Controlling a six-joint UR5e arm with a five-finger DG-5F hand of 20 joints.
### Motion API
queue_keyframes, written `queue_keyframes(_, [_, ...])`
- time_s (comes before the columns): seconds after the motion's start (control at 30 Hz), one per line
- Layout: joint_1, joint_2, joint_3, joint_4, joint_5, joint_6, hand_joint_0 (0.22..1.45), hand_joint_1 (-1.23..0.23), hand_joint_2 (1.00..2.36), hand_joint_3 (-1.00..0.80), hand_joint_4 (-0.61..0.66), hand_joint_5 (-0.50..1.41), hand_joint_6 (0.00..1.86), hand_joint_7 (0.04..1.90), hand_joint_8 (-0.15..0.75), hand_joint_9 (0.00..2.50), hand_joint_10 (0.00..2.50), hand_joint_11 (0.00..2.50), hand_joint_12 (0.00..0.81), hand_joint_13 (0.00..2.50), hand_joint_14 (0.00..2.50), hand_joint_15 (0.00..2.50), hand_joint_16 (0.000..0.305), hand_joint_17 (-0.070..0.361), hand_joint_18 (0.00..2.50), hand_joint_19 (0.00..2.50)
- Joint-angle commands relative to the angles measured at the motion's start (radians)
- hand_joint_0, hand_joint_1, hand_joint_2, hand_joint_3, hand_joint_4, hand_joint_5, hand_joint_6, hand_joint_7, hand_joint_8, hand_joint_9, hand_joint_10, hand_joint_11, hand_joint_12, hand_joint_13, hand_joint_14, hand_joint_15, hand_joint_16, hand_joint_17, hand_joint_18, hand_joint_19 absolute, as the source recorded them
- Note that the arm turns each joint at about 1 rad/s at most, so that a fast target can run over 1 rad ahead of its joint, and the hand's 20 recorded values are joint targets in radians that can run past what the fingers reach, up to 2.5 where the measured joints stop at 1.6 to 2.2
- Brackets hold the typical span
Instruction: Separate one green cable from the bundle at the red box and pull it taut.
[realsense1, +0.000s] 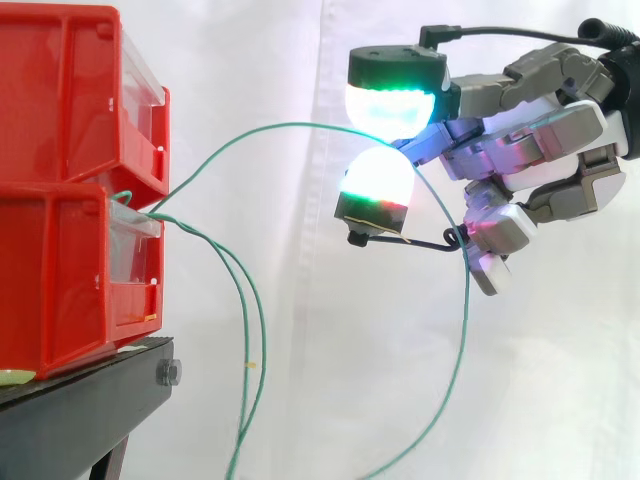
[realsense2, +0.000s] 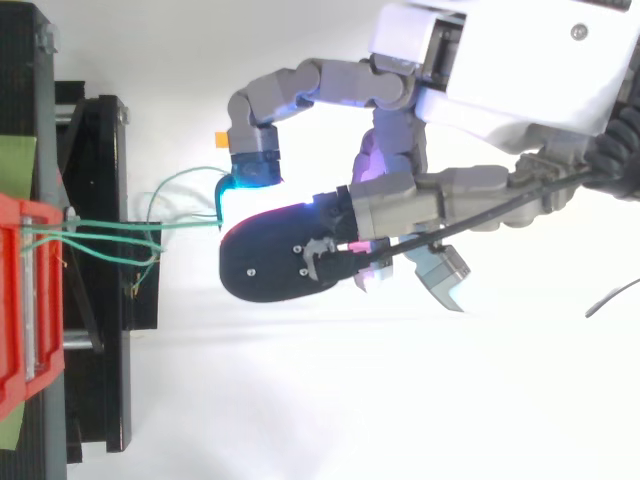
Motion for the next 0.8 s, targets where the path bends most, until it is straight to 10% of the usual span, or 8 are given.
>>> queue_keyframes(0.0, [0.001,0.0,0.0,-0.001,0.0,0.0,0.7,-0.59,1.01,-0.35,0.06,0.15,0.5,1.34,0.192,2.08,0.02,0.58,0.371,1.46,0.02,0.56,0.057,0.129,1.1,0.51])
queue_keyframes(0.77, [0.001,0.0,0.0,0.002,0.0,-0.002,0.73,-0.66,1.02,-0.23,0.03,0.15,0.5,1.34,0.205,2.07,0.02,0.61,0.374,1.45,0.02,0.56,0.055,0.124,1.1,0.52])
